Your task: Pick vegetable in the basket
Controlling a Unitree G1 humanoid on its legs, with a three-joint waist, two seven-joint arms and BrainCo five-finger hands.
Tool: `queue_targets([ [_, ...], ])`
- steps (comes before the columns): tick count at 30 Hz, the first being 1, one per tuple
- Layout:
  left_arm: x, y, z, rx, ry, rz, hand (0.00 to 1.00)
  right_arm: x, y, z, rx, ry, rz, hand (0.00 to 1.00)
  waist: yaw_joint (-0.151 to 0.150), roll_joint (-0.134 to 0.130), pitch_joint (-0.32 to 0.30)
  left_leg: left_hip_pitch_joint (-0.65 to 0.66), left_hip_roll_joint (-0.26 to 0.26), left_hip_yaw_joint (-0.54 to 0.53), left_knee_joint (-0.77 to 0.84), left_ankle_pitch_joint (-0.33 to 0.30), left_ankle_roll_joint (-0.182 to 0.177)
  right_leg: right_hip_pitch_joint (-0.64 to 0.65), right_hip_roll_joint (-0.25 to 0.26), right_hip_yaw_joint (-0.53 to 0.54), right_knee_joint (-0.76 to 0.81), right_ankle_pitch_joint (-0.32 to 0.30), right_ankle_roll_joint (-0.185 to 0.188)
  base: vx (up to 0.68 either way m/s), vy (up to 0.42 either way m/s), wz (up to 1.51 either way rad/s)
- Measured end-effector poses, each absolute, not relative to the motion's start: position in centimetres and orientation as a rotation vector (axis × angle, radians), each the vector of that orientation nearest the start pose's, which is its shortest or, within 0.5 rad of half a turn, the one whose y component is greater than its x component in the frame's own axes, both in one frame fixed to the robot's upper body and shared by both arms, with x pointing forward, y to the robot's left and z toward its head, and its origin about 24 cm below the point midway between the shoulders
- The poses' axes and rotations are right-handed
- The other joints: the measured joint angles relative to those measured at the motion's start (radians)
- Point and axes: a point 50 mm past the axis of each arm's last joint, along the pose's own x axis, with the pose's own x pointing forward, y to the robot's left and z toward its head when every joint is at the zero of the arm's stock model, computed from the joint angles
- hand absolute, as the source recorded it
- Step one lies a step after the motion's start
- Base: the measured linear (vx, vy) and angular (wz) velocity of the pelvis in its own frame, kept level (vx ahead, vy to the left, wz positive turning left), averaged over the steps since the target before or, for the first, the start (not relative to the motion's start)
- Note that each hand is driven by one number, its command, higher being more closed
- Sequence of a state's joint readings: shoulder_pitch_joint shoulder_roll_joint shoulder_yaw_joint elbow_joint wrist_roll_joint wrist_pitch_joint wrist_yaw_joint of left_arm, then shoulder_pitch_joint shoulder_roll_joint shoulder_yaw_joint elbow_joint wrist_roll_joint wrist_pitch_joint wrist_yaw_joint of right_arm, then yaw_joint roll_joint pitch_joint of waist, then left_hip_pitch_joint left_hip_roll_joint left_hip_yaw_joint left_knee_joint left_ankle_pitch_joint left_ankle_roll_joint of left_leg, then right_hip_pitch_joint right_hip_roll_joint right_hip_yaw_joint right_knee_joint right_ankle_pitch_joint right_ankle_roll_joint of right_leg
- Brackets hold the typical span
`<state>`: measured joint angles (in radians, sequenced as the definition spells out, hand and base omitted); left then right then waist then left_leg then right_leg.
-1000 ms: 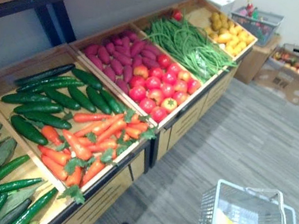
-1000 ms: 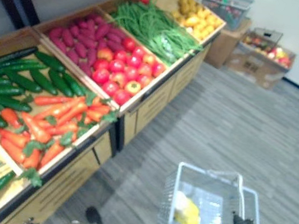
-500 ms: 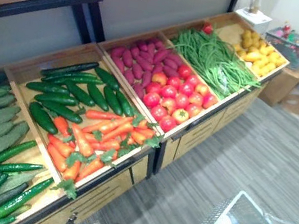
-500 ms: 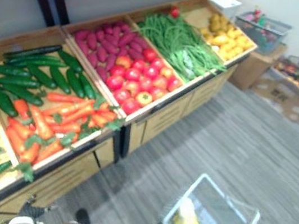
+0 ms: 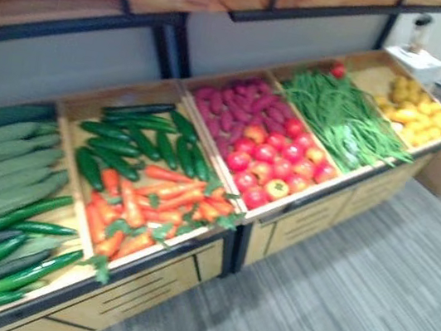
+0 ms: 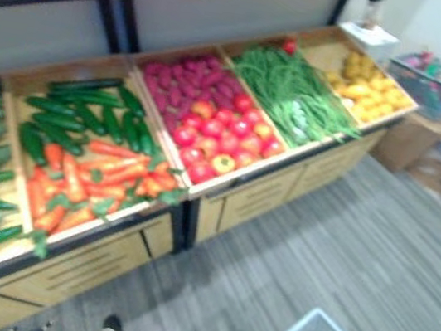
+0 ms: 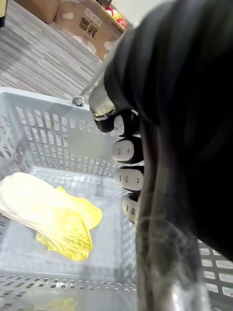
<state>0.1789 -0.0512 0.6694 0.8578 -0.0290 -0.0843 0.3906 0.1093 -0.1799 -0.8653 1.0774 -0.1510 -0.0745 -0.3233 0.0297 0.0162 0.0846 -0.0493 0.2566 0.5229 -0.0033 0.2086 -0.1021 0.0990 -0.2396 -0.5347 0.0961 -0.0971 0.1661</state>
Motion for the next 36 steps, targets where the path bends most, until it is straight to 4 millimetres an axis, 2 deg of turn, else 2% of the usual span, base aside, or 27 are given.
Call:
queue_targets([
  [2,5.3,25.6,-13.4,-0.121,0.912,1.179,0.0,2.7,-31.9,-13.3,-0.031,1.053,-1.12,1.0,-0.002,0.034,-0.002,0.019,-0.026,-0.004,-0.082,-0.003,0.016,0.006,0.001,-0.021,-0.008,-0.01,0.01,-0.03,0.087,0.38],
  [3,5.8,26.0,-12.9,-0.112,0.875,1.203,0.0,2.5,-31.7,-13.5,-0.019,1.06,-1.127,1.0,-0.005,0.037,-0.001,0.021,-0.029,-0.003,-0.097,-0.005,0.019,0.01,0.004,-0.031,-0.008,-0.009,0.012,-0.02,0.087,0.31],
  [4,6.9,27.2,-11.5,-0.081,0.78,1.26,0.0,2.1,-31.0,-13.8,0.003,1.073,-1.141,1.0,0.002,0.023,-0.002,0.018,-0.036,-0.003,-0.097,-0.004,0.021,0.01,-0.003,-0.034,-0.008,-0.001,0.009,0.01,0.073,0.17],
  [5,8.0,28.2,-9.8,-0.055,0.674,1.303,0.0,1.8,-30.2,-14.1,0.011,1.088,-1.141,1.0,0.001,0.005,-0.003,0.018,-0.042,-0.001,-0.1,-0.005,0.022,0.013,-0.01,-0.034,-0.007,0.008,0.022,0.02,0.065,0.09],
  [6,8.7,28.6,-8.9,-0.044,0.619,1.313,0.0,1.6,-29.8,-14.3,0.016,1.096,-1.14,1.0,0.001,-0.002,-0.004,0.018,-0.045,0.0,-0.102,-0.007,0.024,0.015,-0.012,-0.036,-0.007,0.01,0.024,0.05,0.049,0.06],
  [8,11.6,29.1,-5.4,0.007,0.41,1.295,0.0,1.2,-28.9,-14.5,0.035,1.095,-1.14,1.0,0.0,-0.025,-0.002,0.026,-0.054,0.005,-0.102,-0.015,0.029,0.031,-0.02,-0.041,-0.018,0.028,0.028,0.03,0.042,0.02],
  [11,14.6,28.4,-1.7,0.078,0.213,1.206,0.0,2.4,-28.8,-14.2,-0.001,1.045,-1.091,1.0,-0.004,-0.039,0.0,0.037,-0.062,0.021,-0.102,-0.035,0.022,0.044,-0.028,-0.034,-0.034,0.047,0.031,0.0,0.049,-0.11],
  [14,16.4,27.3,1.3,0.146,0.065,1.126,0.0,3.4,-28.5,-14.1,-0.023,1.018,-1.049,1.0,-0.007,-0.046,-0.002,0.037,-0.062,0.038,-0.103,-0.042,0.029,0.043,-0.029,-0.032,-0.048,0.057,0.031,-0.02,0.033,-0.07],
  [18,17.1,25.6,3.7,0.266,-0.051,1.02,0.0,3.7,-28.3,-14.1,-0.035,1.011,-1.029,1.0,-0.007,-0.052,0.001,0.037,-0.061,0.042,-0.102,-0.042,0.029,0.041,-0.028,-0.031,-0.048,0.058,0.031,0.0,0.0,0.0],
  [23,18.5,24.2,5.5,0.421,-0.163,0.804,0.0,4.3,-28.7,-14.0,-0.059,1.008,-1.001,1.0,-0.009,-0.056,0.004,0.038,-0.059,0.07,-0.103,-0.041,0.022,0.023,-0.025,0.004,-0.058,0.052,0.02,0.0,0.002,-0.14],
  [25,18.8,24.5,5.9,0.497,-0.19,0.736,0.0,4.5,-29.2,-13.9,-0.092,1.014,-0.973,1.0,-0.027,-0.056,0.004,0.041,-0.06,0.072,-0.103,-0.039,0.026,0.022,-0.024,0.013,-0.059,0.062,0.023,0.03,-0.001,-0.14],
  [27,19.4,25.0,6.0,0.564,-0.199,0.673,0.0,4.7,-29.8,-13.6,-0.133,1.008,-0.951,1.0,-0.032,-0.051,0.001,0.042,-0.058,0.088,-0.103,-0.038,0.026,0.009,-0.024,0.031,-0.058,0.063,0.022,0.03,-0.003,-0.21],
  [32,22.5,26.3,5.6,0.713,-0.163,0.507,0.0,8.1,-32.1,-12.0,-0.318,0.938,-0.798,1.0,-0.056,-0.041,0.007,-0.004,-0.054,0.094,-0.103,-0.029,0.03,-0.065,-0.024,0.066,-0.036,0.064,0.018,-0.01,-0.007,-0.14],
  [36,24.9,25.8,6.6,0.782,-0.192,0.4,0.0,10.5,-32.9,-11.0,-0.386,0.88,-0.744,1.0,-0.058,-0.041,0.041,-0.03,-0.054,0.079,-0.102,-0.016,0.038,-0.094,-0.025,0.071,-0.017,0.061,0.013,-0.03,-0.007,0.05],
])
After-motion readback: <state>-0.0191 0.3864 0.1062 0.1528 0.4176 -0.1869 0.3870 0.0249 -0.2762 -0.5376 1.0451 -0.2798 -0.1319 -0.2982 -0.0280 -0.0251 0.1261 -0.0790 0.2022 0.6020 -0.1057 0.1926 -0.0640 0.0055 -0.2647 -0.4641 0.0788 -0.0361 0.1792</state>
